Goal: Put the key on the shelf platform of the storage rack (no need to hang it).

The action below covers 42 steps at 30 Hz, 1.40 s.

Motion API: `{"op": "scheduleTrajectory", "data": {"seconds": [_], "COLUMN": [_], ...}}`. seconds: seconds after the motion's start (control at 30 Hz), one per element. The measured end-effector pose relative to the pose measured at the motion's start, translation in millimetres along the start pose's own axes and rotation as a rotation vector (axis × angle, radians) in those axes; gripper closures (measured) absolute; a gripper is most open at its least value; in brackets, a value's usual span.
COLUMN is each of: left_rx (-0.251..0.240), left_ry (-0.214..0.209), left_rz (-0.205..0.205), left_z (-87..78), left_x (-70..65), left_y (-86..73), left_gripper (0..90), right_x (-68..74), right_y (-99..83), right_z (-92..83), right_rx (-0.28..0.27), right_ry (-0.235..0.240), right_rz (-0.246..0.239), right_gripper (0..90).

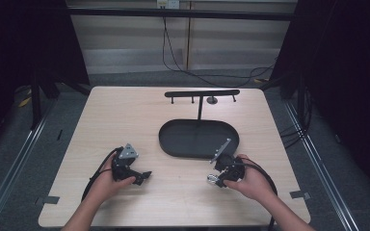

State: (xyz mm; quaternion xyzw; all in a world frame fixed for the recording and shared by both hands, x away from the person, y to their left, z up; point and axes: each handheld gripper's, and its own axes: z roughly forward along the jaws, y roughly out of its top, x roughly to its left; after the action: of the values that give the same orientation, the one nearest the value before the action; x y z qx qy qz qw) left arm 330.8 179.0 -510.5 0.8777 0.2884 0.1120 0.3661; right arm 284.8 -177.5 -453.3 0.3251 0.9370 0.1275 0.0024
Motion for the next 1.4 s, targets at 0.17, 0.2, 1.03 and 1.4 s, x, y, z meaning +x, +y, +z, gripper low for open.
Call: {"op": "scheduleTrajectory", "data": {"seconds": [0.17,0.2,1.03,1.4], "left_rx": [0.0,0.0,0.0,0.001], "left_ry": [0.0,0.0,0.0,0.0], "left_rz": [0.0,0.0,0.0,0.001], "left_z": [0.0,0.0,0.0,0.0], "left_x": [0.0,0.0,0.0,0.0], "left_y": [0.0,0.0,0.0,0.0], "left_gripper": [4.3,4.3,4.3,4.3], "right_x": [-1.4,-1.5,-9.2,-14.2], "right_y": [1.7,2.2,14.8,21.0], "right_z": [-6.8,-8.2,-28.9,-36.6], "right_rx": [-0.006,-0.003,-0.009,-0.027], "right_ry": [-0.004,-0.004,-0.009,-0.013], "right_rz": [-0.001,-0.002,0.009,0.027], "right_gripper": [73.2,73.3,73.2,73.2]}}
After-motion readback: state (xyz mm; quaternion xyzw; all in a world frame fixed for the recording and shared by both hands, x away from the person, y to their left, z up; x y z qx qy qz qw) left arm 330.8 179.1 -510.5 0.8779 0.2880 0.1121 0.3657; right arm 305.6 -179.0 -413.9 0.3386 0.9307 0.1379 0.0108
